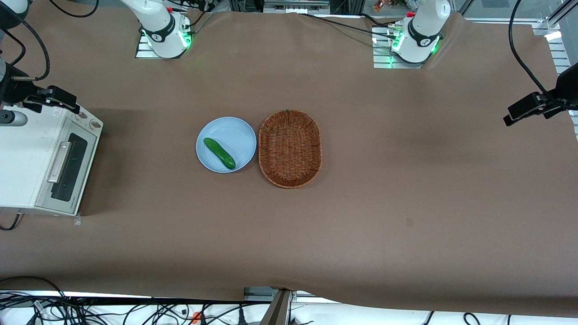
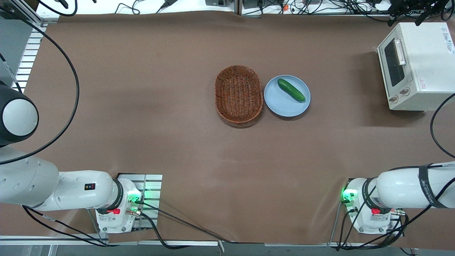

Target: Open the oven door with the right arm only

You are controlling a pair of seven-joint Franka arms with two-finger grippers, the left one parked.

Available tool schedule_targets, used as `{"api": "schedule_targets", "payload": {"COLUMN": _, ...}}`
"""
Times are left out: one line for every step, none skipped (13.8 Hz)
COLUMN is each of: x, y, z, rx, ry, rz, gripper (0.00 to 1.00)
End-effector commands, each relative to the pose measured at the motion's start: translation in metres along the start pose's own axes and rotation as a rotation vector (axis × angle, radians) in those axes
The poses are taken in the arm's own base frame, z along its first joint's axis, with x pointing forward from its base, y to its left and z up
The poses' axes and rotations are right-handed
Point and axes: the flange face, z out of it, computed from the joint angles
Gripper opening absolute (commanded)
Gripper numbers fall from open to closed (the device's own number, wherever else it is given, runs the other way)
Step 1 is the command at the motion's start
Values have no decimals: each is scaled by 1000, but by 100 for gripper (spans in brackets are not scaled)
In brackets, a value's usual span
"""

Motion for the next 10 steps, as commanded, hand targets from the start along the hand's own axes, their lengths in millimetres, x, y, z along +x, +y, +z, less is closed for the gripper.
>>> {"api": "schedule_targets", "payload": {"x": 0, "y": -2, "z": -6, "rx": 2, "ry": 2, "rz": 4, "gripper": 100}}
{"api": "schedule_targets", "payload": {"x": 1, "y": -3, "z": -5, "rx": 2, "ry": -1, "rz": -5, "gripper": 100}}
{"api": "schedule_targets", "payload": {"x": 1, "y": -3, "z": -4, "rx": 2, "ry": -3, "rz": -8, "gripper": 100}}
{"api": "schedule_targets", "payload": {"x": 7, "y": -4, "z": 6, "rx": 0, "ry": -21, "rz": -5, "gripper": 100}}
{"api": "schedule_targets", "payload": {"x": 10, "y": -4, "z": 11, "rx": 1, "ry": -32, "rz": -10, "gripper": 100}}
{"api": "schedule_targets", "payload": {"x": 10, "y": -4, "z": 12, "rx": 1, "ry": -33, "rz": -8, "gripper": 100}}
{"api": "schedule_targets", "payload": {"x": 11, "y": -4, "z": 14, "rx": 0, "ry": -36, "rz": -13, "gripper": 100}}
{"api": "schedule_targets", "payload": {"x": 11, "y": -6, "z": 15, "rx": -2, "ry": -38, "rz": -15, "gripper": 100}}
{"api": "schedule_targets", "payload": {"x": 12, "y": -10, "z": 14, "rx": -6, "ry": -36, "rz": -27, "gripper": 100}}
{"api": "schedule_targets", "payload": {"x": 12, "y": -15, "z": 14, "rx": -12, "ry": -36, "rz": -27, "gripper": 100}}
